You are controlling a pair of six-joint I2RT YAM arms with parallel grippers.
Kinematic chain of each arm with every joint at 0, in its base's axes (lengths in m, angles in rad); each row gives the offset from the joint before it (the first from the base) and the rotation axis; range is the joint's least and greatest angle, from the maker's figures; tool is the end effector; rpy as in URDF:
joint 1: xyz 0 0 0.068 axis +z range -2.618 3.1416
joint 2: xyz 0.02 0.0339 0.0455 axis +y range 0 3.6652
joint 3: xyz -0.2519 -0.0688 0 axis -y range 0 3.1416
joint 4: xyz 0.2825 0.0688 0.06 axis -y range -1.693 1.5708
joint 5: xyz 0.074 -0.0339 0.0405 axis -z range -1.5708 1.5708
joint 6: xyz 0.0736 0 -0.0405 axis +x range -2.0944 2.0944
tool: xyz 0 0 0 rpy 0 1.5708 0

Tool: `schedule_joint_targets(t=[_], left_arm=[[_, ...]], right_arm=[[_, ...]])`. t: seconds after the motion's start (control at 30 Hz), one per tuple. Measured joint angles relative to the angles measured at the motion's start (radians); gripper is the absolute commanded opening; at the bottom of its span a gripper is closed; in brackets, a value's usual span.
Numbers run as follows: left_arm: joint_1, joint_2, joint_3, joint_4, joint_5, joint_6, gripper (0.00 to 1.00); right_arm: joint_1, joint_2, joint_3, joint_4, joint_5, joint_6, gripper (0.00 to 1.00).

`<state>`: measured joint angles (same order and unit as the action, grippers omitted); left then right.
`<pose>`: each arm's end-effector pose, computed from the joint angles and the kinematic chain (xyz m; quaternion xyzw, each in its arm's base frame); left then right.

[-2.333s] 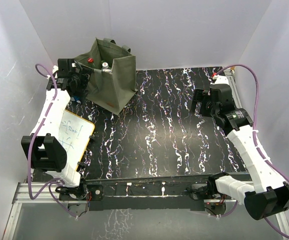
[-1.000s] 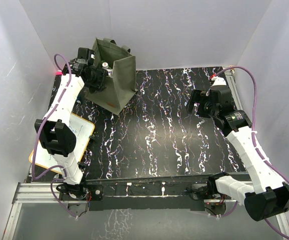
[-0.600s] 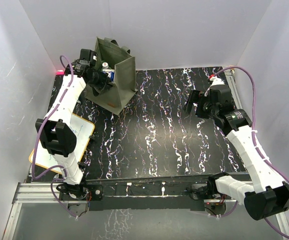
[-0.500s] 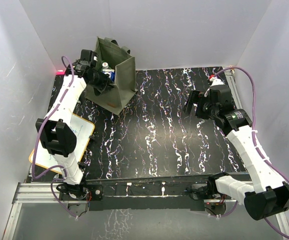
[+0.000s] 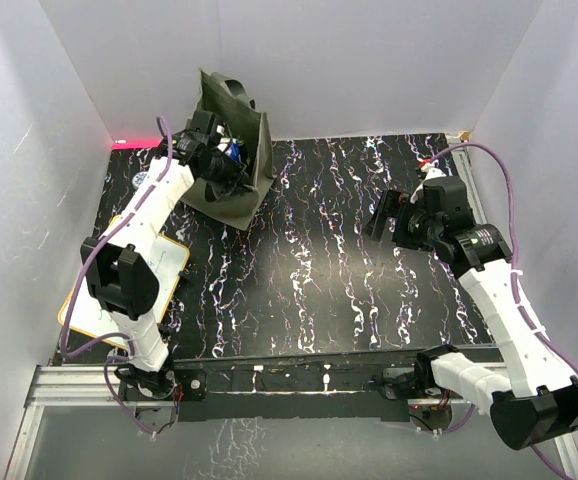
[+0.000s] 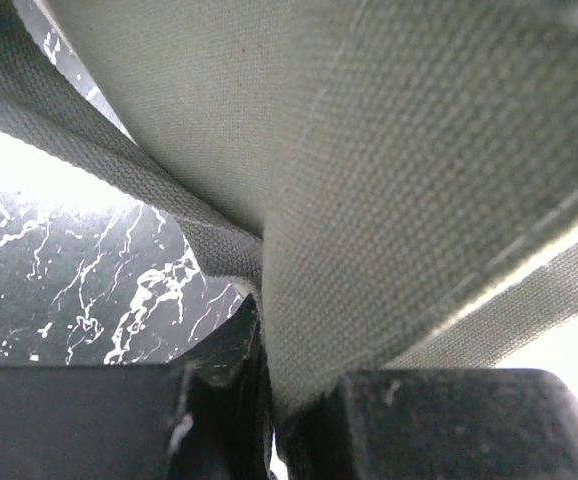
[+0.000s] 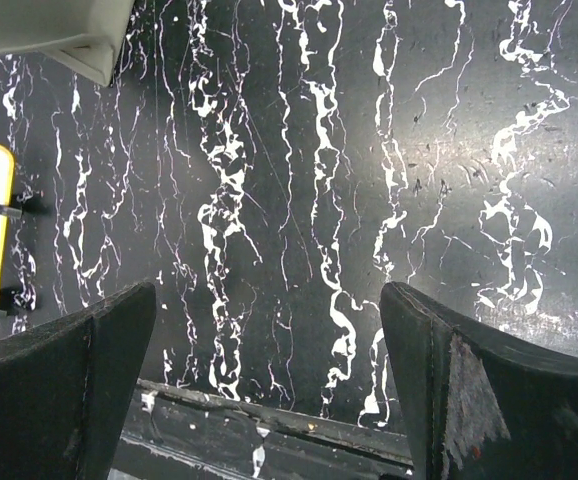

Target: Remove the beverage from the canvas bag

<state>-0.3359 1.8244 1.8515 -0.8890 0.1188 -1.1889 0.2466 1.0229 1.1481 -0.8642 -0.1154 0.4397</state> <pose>0.4312 -0.1598 0.3133 -0.3685 0.8608 -0.2795 0.2121 0.2601 0.0742 0.3242 0.0648 0.9112 0.1854 0.3621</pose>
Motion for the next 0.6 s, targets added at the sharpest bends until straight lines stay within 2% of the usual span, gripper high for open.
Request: schedule_joint_targets(t=[0.23, 0.6], left_arm=[[-0.063, -0.069, -0.076, 0.005, 0.000, -0.003, 0.04], [-0.208, -0.293, -0.309, 0.026, -0.005, -0.082, 0.04]], right_arm=[[0.000, -0.017, 0.000, -0.040, -0.020, -0.002, 0.98], [0.000, -0.073, -0.024, -0.087, -0.075, -0.018, 0.98]])
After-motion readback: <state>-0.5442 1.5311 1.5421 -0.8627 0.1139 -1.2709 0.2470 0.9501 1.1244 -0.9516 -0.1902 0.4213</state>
